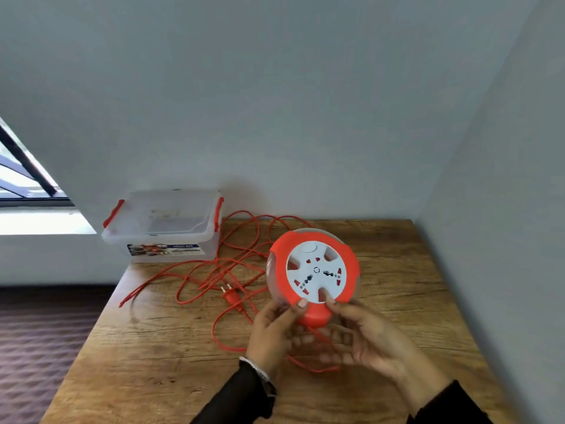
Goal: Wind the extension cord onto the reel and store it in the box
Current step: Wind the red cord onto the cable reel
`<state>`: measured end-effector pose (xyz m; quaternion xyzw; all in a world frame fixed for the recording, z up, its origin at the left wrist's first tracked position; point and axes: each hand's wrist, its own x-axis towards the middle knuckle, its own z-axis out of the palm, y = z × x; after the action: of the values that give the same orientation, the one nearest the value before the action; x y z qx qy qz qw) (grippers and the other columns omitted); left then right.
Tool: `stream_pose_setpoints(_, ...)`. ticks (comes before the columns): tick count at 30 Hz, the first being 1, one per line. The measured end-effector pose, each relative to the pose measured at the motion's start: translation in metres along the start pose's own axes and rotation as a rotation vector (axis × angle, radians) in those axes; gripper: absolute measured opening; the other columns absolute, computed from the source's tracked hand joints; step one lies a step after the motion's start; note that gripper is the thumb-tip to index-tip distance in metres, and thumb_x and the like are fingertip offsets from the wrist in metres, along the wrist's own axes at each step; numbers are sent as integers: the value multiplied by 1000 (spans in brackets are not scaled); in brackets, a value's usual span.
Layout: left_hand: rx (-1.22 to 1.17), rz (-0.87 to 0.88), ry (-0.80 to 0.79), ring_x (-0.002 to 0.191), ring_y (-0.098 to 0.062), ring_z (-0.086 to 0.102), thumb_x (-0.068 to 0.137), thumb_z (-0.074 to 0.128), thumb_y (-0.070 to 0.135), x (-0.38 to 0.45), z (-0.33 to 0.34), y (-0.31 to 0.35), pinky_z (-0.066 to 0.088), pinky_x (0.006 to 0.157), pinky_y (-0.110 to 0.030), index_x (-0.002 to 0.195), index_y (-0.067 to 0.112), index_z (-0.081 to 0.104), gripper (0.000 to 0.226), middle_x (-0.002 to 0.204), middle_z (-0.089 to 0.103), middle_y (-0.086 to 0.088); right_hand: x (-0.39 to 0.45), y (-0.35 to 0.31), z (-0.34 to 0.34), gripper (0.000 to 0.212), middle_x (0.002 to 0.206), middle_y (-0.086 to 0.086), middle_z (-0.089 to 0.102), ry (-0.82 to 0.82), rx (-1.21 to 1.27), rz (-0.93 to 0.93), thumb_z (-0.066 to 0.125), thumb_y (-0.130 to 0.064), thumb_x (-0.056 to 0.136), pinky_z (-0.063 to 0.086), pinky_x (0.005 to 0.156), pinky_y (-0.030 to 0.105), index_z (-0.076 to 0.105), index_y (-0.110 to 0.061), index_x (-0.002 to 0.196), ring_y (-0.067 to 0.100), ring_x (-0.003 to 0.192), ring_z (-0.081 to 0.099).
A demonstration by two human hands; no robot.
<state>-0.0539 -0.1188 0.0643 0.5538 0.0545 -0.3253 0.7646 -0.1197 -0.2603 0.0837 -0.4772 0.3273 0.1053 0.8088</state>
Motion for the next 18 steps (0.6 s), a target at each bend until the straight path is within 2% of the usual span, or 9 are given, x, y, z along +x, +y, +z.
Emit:
stream_pose_setpoints(2,71,13,-27,49,-18,65,84,68,6,1,-7,10,54,45,-27,95,4,66,11,70,69,-11,-12,-2,-12,46,107,2,69,80,-273,-70,72,-32,78,48,81,43,49,-23,117,18,91,67)
stream_pose_setpoints(3,137,22,-39,50,-21,64,79,73,11,4,-12,14,52,46,-27,93,6,67,16,70,70,-12,-17,-3,-19,45,114,0,64,171,-428,-185,72,-33,79,45,81,35,47,-26,115,15,96,63)
stream_pose_setpoints(5,291,34,-69,55,-27,63,66,75,22,9,-20,21,52,52,-30,91,6,68,31,74,69,-17,-29,-4,-31,45,121,-9,51,347,-792,-517,71,-38,79,42,87,29,43,-35,114,7,107,50)
stream_pose_setpoints(7,402,33,-93,59,-29,63,61,75,25,12,-24,24,54,56,-33,96,3,67,41,78,68,-19,-35,-7,-36,51,124,-18,43,375,-1134,-795,61,-48,84,36,94,26,39,-39,129,4,114,39)
stream_pose_setpoints(8,456,32,-105,60,-29,64,61,76,25,13,-24,23,54,56,-33,98,3,66,45,79,68,-19,-34,-7,-37,55,125,-20,43,337,-1259,-854,54,-51,84,33,95,25,35,-40,134,5,115,37)
stream_pose_setpoints(11,577,65,-165,58,-24,62,63,75,25,7,-16,19,51,51,-28,102,4,66,45,81,68,-14,-23,-1,-34,67,126,-11,47,216,-1446,-822,51,-49,84,36,97,26,19,-47,142,14,120,39)
stream_pose_setpoints(14,580,94,-208,52,-15,62,73,76,12,1,-6,16,48,44,-22,105,4,63,36,79,70,-9,-13,2,-32,74,123,-4,47,177,-1485,-725,52,-42,88,40,95,29,5,-52,144,17,119,43)
stream_pose_setpoints(16,532,95,-203,50,-12,65,79,72,-1,0,-1,14,47,42,-21,108,8,60,32,75,72,-2,-7,0,-33,73,128,-3,49,155,-1464,-698,53,-41,89,41,94,31,5,-52,143,19,120,46)
stream_pose_setpoints(18,541,112,-210,53,-12,68,80,70,-4,2,4,12,47,43,-20,113,14,58,39,79,74,-2,0,-4,-34,72,133,2,50,140,-1456,-669,54,-41,89,43,93,32,9,-49,145,22,121,49)
